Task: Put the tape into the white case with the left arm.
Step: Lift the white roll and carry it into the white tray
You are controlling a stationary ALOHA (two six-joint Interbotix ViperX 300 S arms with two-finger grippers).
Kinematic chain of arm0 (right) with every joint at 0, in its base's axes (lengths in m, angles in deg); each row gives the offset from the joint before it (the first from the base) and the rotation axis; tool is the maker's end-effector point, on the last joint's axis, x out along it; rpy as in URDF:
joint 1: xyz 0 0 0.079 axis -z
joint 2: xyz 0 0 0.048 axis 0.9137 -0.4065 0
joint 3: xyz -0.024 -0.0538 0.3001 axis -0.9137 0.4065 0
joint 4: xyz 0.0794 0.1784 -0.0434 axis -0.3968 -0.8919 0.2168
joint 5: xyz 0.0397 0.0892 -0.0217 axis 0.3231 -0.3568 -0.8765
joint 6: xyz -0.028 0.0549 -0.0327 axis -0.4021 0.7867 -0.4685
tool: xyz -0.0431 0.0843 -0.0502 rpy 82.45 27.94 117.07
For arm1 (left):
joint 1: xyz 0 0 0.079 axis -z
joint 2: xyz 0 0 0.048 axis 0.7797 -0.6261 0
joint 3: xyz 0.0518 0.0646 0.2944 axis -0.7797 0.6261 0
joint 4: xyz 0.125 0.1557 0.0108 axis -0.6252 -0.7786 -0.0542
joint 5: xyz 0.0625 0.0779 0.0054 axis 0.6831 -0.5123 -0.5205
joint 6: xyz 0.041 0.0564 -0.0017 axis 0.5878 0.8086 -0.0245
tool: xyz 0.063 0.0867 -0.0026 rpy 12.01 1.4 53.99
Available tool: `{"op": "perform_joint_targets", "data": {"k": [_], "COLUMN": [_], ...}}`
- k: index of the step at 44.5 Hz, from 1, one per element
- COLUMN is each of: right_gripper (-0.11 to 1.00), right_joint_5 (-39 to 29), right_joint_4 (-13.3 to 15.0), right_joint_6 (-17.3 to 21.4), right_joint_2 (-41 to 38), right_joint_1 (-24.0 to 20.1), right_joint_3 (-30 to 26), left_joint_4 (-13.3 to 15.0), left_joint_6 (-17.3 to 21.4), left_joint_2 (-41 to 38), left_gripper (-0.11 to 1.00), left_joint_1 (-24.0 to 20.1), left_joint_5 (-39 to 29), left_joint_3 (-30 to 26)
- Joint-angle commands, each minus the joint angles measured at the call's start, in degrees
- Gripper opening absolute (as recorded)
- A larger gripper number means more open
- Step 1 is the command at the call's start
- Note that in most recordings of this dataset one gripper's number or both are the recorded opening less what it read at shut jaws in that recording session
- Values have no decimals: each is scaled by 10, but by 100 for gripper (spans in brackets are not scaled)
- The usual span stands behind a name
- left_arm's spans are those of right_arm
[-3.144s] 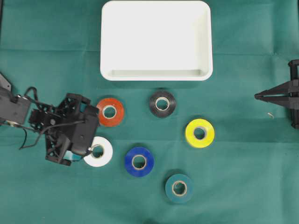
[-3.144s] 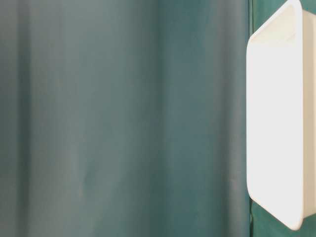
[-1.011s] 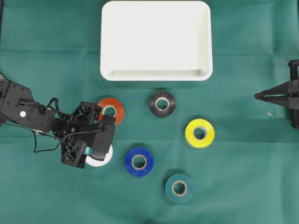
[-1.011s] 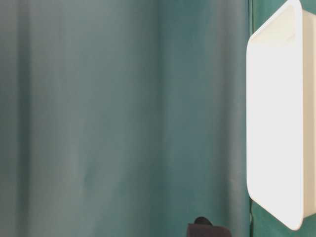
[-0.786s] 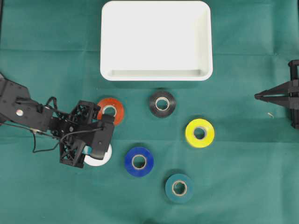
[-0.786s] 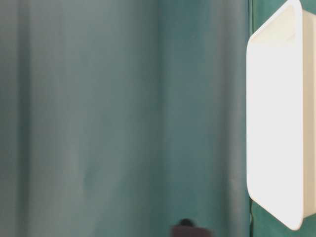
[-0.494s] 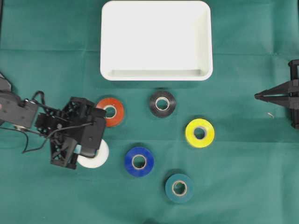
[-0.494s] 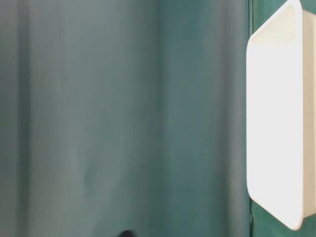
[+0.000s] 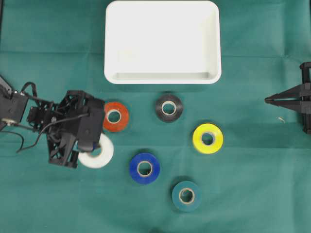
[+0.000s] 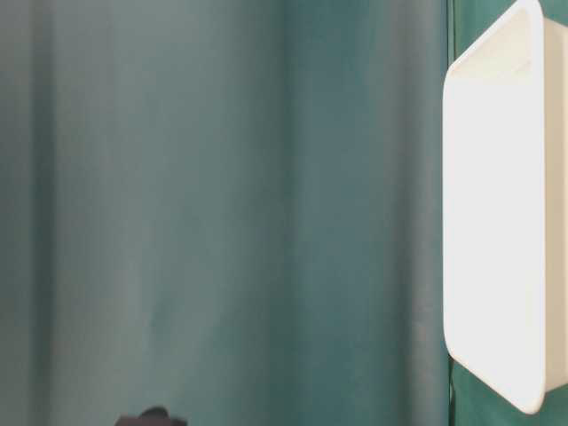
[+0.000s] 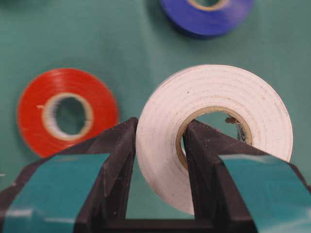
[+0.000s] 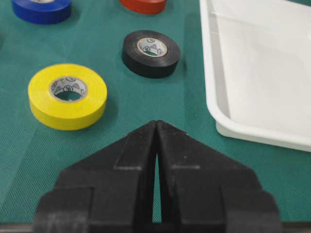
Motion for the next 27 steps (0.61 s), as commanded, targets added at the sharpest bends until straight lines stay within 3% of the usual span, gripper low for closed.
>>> {"op": "perform_joint_targets", "data": {"k": [1,13,27], "right_gripper": [-9,-9,-9], "right_joint_5": [4,4,4], "right_joint_4": [0,0,0], "right_joint_6": [1,1,1], "right_joint_2": [-4,-4,-4], "right_joint_1": [1,0,1], "right_joint_3": [-6,-6,-6], "left_joint_4": [-2,-2,-2], "left_joint_6": [2,9,51], "left_joint_2": [2,-14,-41], "left_gripper": [28,28,28], "left_joint_1": [-29,-115,-198], "left_joint_5": [18,68,72], "left_joint_3": [-13,-14,-28]}}
